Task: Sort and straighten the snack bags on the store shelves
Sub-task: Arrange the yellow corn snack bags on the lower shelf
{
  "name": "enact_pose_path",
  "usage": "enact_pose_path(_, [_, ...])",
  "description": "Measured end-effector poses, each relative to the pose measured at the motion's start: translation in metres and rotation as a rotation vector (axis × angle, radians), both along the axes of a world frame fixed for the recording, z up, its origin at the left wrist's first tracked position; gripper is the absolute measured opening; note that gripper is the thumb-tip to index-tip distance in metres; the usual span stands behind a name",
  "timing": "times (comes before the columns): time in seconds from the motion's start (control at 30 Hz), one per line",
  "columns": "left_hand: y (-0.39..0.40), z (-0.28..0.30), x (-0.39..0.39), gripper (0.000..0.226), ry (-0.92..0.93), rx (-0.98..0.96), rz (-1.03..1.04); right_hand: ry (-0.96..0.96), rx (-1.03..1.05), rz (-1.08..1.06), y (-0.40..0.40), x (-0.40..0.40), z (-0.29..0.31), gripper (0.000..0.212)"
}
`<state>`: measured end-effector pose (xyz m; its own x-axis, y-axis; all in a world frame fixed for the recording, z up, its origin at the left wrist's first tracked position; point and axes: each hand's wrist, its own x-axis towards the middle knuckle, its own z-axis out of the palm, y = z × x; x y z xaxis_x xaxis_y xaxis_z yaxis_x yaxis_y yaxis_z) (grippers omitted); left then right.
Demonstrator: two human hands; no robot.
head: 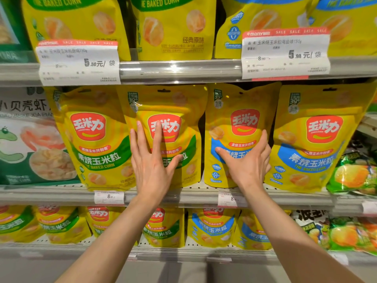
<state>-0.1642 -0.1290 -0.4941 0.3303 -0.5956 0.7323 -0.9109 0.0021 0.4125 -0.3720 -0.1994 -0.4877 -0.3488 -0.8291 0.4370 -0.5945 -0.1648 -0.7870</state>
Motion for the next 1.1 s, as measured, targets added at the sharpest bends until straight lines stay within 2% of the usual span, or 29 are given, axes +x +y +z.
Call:
enact_pose_path(0.27, [0.001,0.001,0.002,0.098,0.009,-0.002,0.001,-0.104,-0.078,0.006,0.005,-0.009,-0.008,0.126])
enact_pose_path(0.53, [0.000,0.001,0.000,0.098,0.021,-0.004,0.011,-0.057,0.037,-0.016,0.007,0.007,-0.004,0.152])
enact_pose_path(1.1, [0.003,0.000,0.003,0.096,0.003,-0.016,-0.029,-0.082,0.011,0.017,0.023,0.014,-0.004,0.148])
